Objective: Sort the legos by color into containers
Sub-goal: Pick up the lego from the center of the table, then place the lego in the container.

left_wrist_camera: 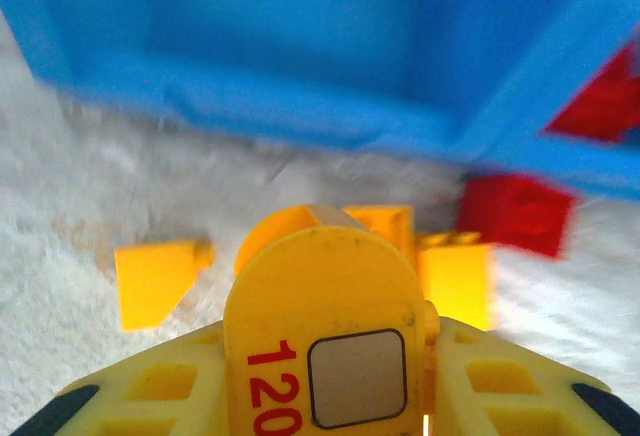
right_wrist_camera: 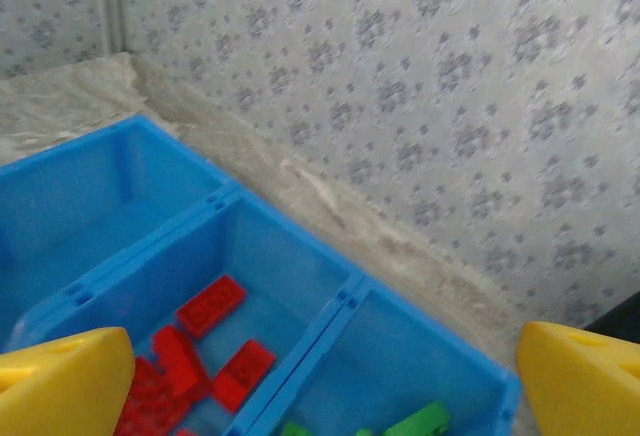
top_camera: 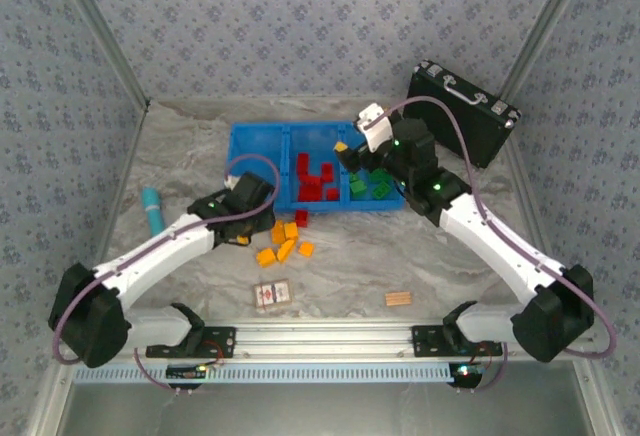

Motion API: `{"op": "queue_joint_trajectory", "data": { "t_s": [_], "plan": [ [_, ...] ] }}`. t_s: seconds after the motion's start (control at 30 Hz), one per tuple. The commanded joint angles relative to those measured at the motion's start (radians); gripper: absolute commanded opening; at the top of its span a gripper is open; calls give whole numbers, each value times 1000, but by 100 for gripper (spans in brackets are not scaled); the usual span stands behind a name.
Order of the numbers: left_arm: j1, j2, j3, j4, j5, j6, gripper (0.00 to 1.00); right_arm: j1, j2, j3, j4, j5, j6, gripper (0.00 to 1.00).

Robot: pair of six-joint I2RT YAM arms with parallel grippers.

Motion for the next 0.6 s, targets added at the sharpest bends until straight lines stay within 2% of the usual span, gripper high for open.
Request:
{"op": "queue_joint_trajectory", "data": {
  "t_s": [0.0,0.03,0.07,0.1,0.13,0.3,0.47,0.57],
  "plan": [
    [49,-12,118,-47,-32,137,28,3,-47,-14,-189,-206,125,92],
    [77,1,148,-25,-18,170,28,19,-46,-45,-194,-211,175,91],
    [103,14,168,-3,-6,194,28,35,-49,-77,-200,-236,196,97],
    [131,34,186,28,8,229,28,72,-54,-131,-180,-202,206,99],
    [159,59,201,55,21,259,28,124,-62,-193,-130,-101,247,99],
    [280,222,267,162,123,346,27,278,-113,-369,-49,-155,280,99],
    [305,372,282,247,139,383,26,352,-58,-466,29,-137,283,92],
    [304,422,270,304,175,359,25,418,16,-500,106,-60,219,91]
  ]
}}
